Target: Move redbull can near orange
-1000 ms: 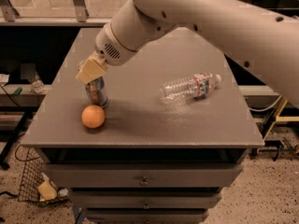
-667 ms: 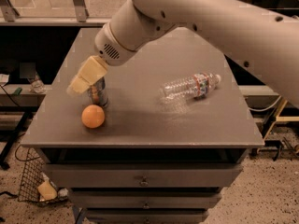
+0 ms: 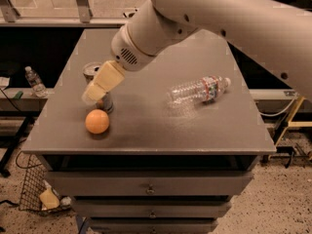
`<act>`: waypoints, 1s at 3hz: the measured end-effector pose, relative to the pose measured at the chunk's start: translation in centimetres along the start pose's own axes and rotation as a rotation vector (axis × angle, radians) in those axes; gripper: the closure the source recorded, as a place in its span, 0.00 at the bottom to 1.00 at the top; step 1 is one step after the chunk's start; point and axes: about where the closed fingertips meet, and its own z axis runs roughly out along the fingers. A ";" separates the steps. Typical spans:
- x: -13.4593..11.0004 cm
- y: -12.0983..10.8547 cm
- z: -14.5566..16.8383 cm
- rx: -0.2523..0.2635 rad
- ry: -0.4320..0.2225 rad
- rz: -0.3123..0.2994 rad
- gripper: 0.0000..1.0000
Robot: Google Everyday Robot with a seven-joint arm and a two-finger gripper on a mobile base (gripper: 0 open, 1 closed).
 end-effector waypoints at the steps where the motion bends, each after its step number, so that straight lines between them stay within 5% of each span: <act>1: 2.8 -0.8 -2.6 0.044 0.068 0.018 0.00; 3: 9.4 -2.5 -7.0 0.086 0.119 0.093 0.00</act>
Offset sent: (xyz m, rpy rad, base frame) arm -0.0103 -0.1269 -0.0146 -0.1767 0.0450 -0.1215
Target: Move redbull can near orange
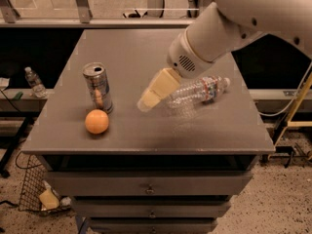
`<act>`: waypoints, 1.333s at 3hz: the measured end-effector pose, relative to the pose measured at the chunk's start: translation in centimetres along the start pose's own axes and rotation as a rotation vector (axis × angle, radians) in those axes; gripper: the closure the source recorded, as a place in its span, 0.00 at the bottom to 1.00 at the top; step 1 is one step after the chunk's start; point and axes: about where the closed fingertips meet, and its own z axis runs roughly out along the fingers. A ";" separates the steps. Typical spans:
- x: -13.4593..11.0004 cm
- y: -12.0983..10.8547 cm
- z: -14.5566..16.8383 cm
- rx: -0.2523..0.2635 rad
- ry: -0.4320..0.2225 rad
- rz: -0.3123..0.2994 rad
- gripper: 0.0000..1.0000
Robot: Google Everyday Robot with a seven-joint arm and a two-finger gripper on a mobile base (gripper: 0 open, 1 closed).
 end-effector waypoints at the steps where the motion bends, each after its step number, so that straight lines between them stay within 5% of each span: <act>1: 3.2 -1.4 -2.1 0.038 -0.035 0.064 0.00; 3: 6.7 -3.8 -6.5 0.159 -0.118 0.137 0.00; 4: 6.8 -3.9 -6.7 0.165 -0.121 0.140 0.00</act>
Offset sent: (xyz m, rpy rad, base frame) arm -0.0009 -0.1186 0.0101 0.1186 -0.0925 -0.2257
